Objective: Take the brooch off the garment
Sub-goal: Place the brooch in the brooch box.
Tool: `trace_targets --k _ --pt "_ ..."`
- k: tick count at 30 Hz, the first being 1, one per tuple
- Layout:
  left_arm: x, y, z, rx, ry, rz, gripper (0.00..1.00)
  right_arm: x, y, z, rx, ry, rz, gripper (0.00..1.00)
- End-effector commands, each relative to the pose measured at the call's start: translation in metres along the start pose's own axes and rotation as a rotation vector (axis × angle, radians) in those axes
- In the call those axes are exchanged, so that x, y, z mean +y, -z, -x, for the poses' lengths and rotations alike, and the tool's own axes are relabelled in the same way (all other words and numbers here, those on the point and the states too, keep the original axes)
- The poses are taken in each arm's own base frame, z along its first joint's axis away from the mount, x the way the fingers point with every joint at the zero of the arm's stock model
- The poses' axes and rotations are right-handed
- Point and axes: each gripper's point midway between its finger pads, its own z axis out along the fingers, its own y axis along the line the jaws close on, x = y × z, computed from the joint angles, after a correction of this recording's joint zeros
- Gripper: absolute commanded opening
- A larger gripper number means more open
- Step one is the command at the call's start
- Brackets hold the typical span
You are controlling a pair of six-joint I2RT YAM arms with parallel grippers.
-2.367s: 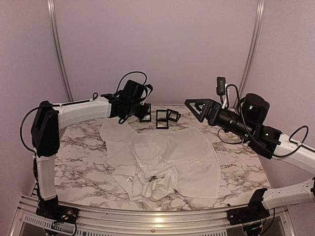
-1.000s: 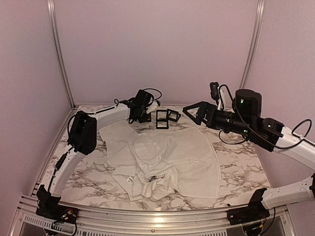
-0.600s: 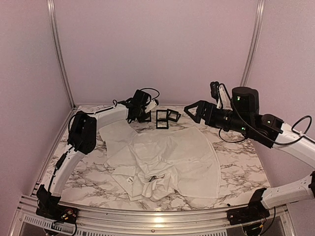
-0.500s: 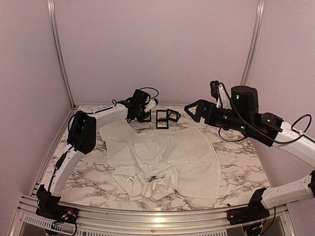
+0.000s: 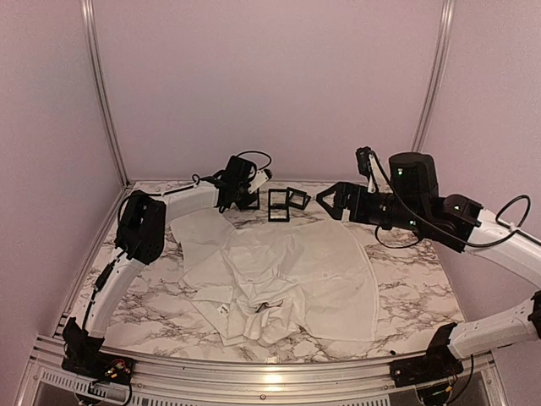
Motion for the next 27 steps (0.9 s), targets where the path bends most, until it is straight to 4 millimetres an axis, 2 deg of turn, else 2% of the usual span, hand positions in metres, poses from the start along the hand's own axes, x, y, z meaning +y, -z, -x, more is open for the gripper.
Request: trace_targets --k 1,11,20,27 --pt "-0.010 -0.011 -0.010 -0.010 0.000 -0.016 0.00 -0.013 0.001 -0.014 0.035 0.025 -0.036 0.98" --pt "-0.013 -0.013 -0.009 -0.026 -0.008 -0.016 0.01 -0.023 0.003 -0.025 0.038 0.049 -0.053 0.98" --pt "-0.018 -0.018 -0.026 0.011 -0.026 -0.004 0.06 -0.025 0.005 -0.028 0.037 0.056 -0.053 0.98" --pt "-0.016 -0.019 -0.024 0.000 -0.014 0.006 0.07 -0.027 0.008 -0.029 0.031 0.057 -0.052 0.99"
